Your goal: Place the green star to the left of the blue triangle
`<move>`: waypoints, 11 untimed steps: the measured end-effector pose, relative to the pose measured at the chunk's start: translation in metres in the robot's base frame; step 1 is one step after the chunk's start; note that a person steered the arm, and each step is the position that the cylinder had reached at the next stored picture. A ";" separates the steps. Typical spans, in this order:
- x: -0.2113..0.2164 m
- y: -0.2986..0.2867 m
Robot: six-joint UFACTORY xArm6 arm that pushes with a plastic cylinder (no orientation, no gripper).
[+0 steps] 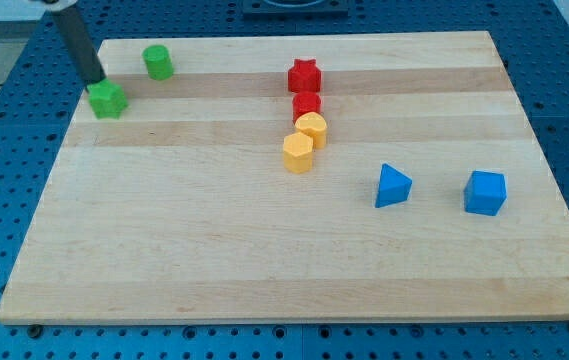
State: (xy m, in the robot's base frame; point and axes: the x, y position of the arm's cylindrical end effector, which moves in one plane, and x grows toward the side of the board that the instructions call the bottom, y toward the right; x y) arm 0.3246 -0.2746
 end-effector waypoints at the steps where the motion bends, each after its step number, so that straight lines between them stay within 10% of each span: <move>1: 0.049 0.047; 3: 0.118 0.144; 7: 0.205 0.142; 11: 0.186 0.198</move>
State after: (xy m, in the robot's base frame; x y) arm 0.5104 -0.0770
